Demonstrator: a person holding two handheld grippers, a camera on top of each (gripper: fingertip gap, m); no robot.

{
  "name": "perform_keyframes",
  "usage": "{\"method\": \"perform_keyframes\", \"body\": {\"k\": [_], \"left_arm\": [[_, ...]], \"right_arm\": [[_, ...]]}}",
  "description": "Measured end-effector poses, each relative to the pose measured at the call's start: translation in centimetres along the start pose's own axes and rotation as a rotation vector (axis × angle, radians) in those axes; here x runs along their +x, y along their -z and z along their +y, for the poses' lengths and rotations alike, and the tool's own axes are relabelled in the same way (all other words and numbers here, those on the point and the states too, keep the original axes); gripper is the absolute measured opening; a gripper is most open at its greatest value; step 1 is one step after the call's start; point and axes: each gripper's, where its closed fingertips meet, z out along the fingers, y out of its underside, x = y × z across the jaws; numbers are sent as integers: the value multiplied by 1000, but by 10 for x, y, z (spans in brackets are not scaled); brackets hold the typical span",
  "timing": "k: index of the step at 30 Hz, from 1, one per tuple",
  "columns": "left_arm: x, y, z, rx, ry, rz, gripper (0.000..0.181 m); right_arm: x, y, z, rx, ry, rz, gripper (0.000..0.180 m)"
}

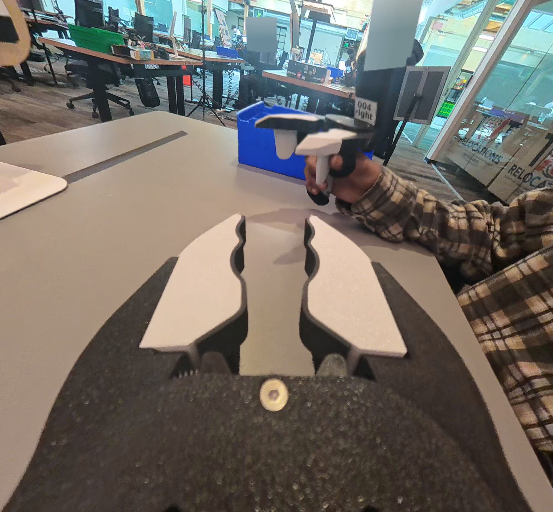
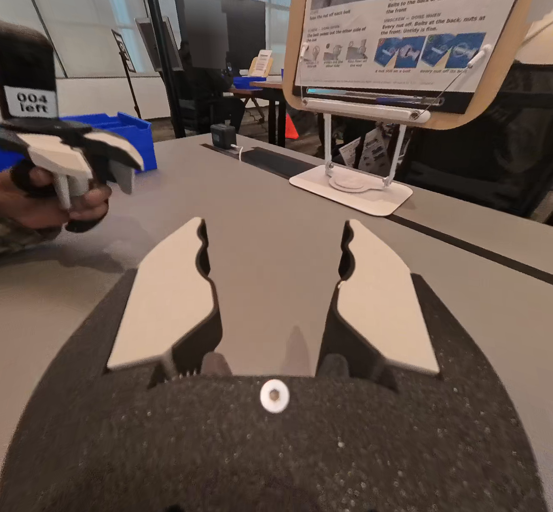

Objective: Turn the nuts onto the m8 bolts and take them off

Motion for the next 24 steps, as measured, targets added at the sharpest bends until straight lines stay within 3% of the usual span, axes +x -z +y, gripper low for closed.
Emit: {"method": "perform_keyframes", "body": {"k": [4,7,14,19,24], "left_arm": [[4,20,-24,31,-30,-44,40],[7,57,-52,50,-42,-112,41],[-42,225,-80,-168,-54,-567,40],[-109,354,-48,-531,135,-881,40],[-149,410,7,-852,327,-947,40]], "right_arm": [[-1,5,6,-3,105,33,83],[-4,3,11,-12,93,22,80],[-13,-5,26,-79,88,-24,80],[-19,-6,26,-83,102,-44,77],[-20,-8,30,-106,134,-45,75]]}}
